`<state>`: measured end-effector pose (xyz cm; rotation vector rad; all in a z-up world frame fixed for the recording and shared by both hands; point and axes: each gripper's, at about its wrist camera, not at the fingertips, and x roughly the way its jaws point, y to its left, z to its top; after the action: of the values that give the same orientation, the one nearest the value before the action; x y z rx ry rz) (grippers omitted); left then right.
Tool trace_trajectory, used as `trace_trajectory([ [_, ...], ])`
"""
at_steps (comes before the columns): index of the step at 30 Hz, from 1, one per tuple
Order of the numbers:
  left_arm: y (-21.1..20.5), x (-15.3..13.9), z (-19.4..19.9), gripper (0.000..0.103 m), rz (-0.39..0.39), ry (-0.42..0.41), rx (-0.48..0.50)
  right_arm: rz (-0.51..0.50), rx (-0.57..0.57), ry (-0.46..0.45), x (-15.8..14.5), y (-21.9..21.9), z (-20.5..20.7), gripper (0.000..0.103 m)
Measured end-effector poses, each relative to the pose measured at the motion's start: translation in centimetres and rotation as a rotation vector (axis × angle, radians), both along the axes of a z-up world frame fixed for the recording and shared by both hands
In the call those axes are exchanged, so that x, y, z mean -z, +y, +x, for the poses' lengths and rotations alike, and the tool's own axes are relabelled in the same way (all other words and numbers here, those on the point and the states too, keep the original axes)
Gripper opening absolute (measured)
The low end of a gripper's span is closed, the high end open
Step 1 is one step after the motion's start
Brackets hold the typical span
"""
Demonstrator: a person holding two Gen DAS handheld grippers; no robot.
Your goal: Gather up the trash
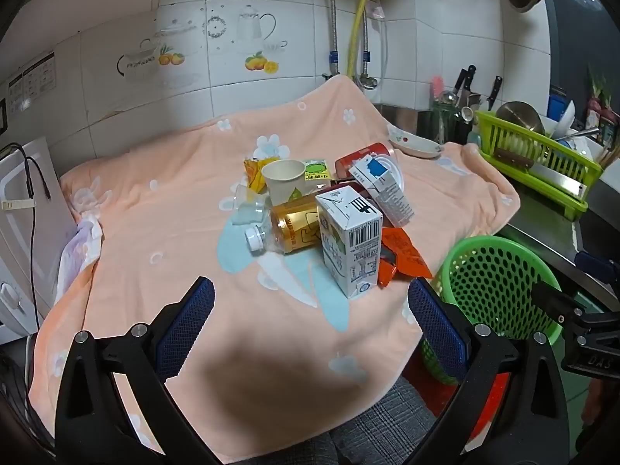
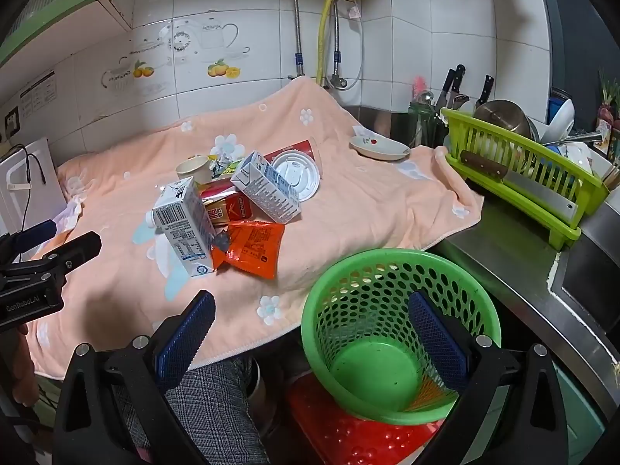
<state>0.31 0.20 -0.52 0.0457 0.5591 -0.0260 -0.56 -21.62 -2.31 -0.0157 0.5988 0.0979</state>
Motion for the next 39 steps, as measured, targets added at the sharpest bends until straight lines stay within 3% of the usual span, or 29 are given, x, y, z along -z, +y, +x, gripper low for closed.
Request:
trace_trajectory([
  [39,-0.4,0.3,1.3,0.098,-0.033,0.032,0.001,0.008,-0.004,0.026,0.8,0.1,0.9,0.097],
])
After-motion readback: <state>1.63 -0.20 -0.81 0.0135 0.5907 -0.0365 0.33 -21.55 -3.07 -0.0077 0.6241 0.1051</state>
